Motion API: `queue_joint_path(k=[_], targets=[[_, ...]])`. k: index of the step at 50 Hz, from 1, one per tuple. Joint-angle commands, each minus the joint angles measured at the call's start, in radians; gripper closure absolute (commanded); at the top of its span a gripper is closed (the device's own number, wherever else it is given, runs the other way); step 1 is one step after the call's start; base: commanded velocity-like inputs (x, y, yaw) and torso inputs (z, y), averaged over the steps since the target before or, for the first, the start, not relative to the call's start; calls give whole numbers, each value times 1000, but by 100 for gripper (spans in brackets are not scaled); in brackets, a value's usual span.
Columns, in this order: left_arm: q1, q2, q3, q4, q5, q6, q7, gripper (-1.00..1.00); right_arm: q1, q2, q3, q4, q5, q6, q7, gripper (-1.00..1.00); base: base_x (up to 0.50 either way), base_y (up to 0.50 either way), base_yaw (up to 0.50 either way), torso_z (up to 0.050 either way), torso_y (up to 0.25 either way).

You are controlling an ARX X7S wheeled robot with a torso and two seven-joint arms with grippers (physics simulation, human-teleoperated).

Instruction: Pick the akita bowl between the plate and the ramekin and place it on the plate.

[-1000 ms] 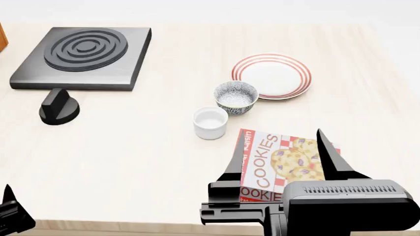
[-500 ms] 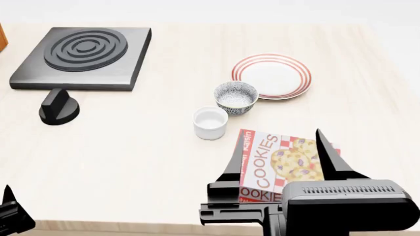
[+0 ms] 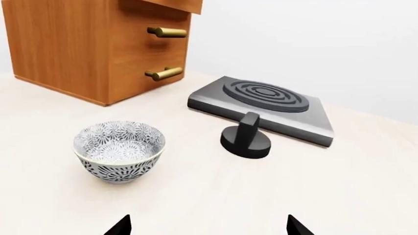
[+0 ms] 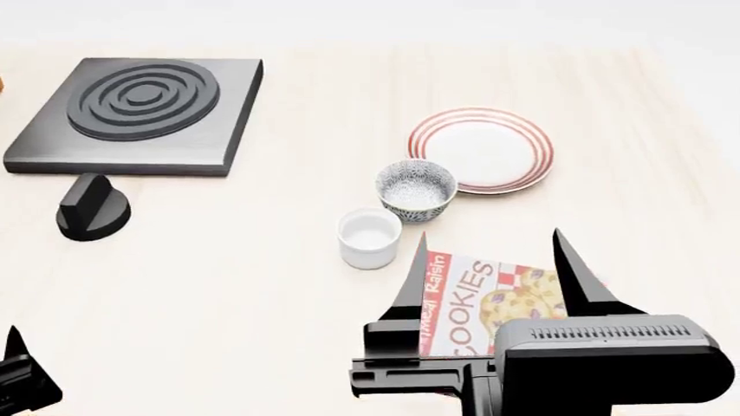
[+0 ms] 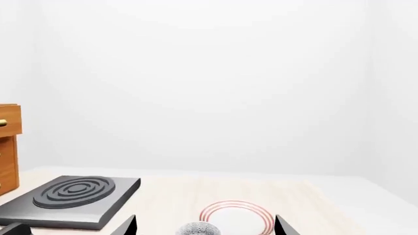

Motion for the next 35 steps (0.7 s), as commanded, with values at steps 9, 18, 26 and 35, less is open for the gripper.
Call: queue_joint_path(k=[9,18,26,35], targets=[[4,-4,6,8,-4,-2,-7,-100,1,8,-4,0,9,-3,10,-100,127,0,0,0,0],[3,-6,9,6,-4,0,-9,-100,3,11,-6,-2,14,-1,15,-100,126,0,0,0,0],[3,-7,11,8,-6,0,-10,-100,4,14,-9,0,17,-2,18,-100,126,0,0,0,0],[-1,-7,14,-8,-6,11,-8,-100,3,18,-12,4,18,-9,21,-100,126,0,0,0,0]])
